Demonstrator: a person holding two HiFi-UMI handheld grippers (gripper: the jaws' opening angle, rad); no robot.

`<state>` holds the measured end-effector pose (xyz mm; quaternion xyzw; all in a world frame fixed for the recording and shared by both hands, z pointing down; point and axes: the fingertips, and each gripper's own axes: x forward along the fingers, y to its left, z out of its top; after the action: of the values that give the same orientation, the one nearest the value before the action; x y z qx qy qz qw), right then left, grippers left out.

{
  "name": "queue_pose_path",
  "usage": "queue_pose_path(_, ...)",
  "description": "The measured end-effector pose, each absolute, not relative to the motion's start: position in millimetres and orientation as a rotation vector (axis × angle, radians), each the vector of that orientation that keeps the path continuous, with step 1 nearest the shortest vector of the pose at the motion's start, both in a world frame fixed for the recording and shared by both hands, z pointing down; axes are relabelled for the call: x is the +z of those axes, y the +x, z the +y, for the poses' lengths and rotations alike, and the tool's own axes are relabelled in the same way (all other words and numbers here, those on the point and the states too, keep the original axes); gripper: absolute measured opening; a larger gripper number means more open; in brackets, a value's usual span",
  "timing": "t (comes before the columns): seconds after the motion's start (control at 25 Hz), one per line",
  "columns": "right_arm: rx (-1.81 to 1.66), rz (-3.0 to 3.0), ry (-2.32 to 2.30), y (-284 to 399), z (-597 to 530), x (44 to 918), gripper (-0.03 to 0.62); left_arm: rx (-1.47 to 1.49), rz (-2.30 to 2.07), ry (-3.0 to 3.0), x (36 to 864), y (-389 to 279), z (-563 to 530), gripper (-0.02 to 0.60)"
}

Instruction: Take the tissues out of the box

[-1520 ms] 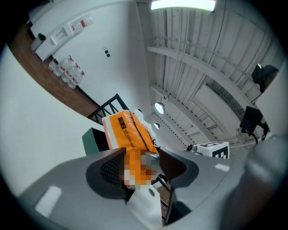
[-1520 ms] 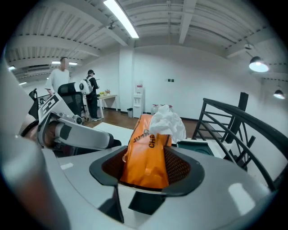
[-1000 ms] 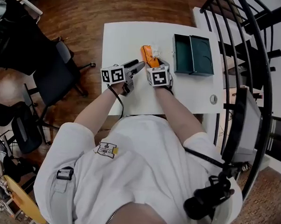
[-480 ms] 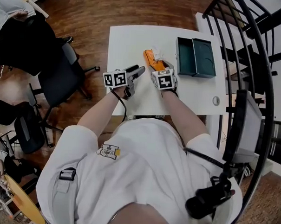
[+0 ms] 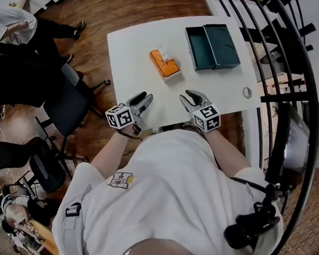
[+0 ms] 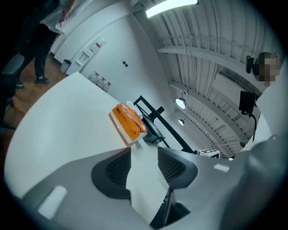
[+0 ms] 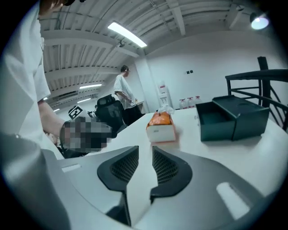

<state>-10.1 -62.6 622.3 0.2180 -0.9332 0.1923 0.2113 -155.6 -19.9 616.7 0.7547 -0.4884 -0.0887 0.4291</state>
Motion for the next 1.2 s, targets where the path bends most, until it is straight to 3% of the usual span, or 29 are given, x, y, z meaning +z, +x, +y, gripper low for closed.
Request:
queue_pose_path(0.04,0.558,-2.580,0.594,-3,-54,632,0.078,-0.187,-1.215,1.866,626,-150,-12,0.152)
queue_pose_path(0.08,0.577,-2.565,0.589,3,-48,641,0.053,-0.158,-1.208,1.841,636,-146,-4,0.055)
queue_pose_path(0.12,0.593,-2.550,0.589,8,-43,648,0.045,-0.138,-1.204,1.810,646,-143,3,0.014)
queue_pose_path(0.24,0.625,-2.534,0.587,15,-37,662,0.000,-0.095,-1.232,1.745,666,-147,15,0.012)
queue_pose_path(1.2,0.610,-2.526,0.565,8,-48,670,0.000,-0.103,-1.216,1.767,663,-138,8,0.001)
